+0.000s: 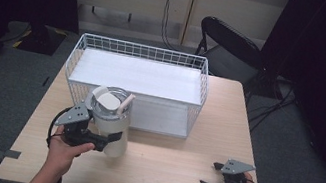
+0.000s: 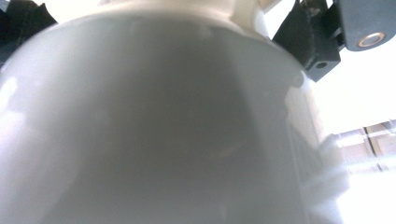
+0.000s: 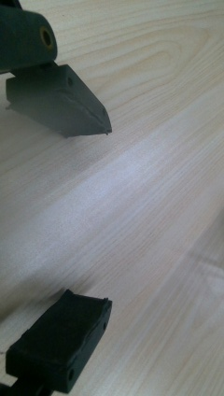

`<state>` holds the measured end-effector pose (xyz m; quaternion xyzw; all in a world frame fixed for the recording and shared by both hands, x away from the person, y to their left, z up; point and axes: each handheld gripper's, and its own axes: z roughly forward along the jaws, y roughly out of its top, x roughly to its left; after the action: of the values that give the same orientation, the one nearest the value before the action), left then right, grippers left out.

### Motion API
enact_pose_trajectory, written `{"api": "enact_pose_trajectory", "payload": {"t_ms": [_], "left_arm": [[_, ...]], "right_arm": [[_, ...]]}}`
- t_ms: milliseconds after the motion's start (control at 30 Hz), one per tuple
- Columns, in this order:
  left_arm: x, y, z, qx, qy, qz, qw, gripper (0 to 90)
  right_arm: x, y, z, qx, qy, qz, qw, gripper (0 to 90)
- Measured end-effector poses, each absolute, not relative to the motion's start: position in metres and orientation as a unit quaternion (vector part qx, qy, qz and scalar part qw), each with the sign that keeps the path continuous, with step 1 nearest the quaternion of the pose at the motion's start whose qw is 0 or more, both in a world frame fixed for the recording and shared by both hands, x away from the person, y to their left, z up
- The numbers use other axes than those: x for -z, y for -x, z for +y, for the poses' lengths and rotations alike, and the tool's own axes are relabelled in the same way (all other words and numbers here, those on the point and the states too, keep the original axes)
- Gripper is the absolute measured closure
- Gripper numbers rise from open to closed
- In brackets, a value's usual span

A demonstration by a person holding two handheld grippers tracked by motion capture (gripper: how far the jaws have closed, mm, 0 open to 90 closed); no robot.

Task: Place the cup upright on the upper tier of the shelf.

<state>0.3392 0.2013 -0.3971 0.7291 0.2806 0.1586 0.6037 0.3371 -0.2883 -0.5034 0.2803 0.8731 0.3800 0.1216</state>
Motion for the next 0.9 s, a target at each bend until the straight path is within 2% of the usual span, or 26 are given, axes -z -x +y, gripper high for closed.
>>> {"api": "enact_pose_trajectory", "payload": {"t_ms": [400,900], "left_arm": [[0.367,-0.343,0.208,-0.164,-0.725,0.28,0.608,9.0],[0.345,-0.347,0.203,-0.141,-0.724,0.287,0.611,9.1]], "right_arm": [[0.503,-0.337,-0.288,-0.38,-0.28,0.873,0.122,12.8],[0.503,-0.337,-0.288,-0.38,-0.28,0.873,0.122,12.7]]}}
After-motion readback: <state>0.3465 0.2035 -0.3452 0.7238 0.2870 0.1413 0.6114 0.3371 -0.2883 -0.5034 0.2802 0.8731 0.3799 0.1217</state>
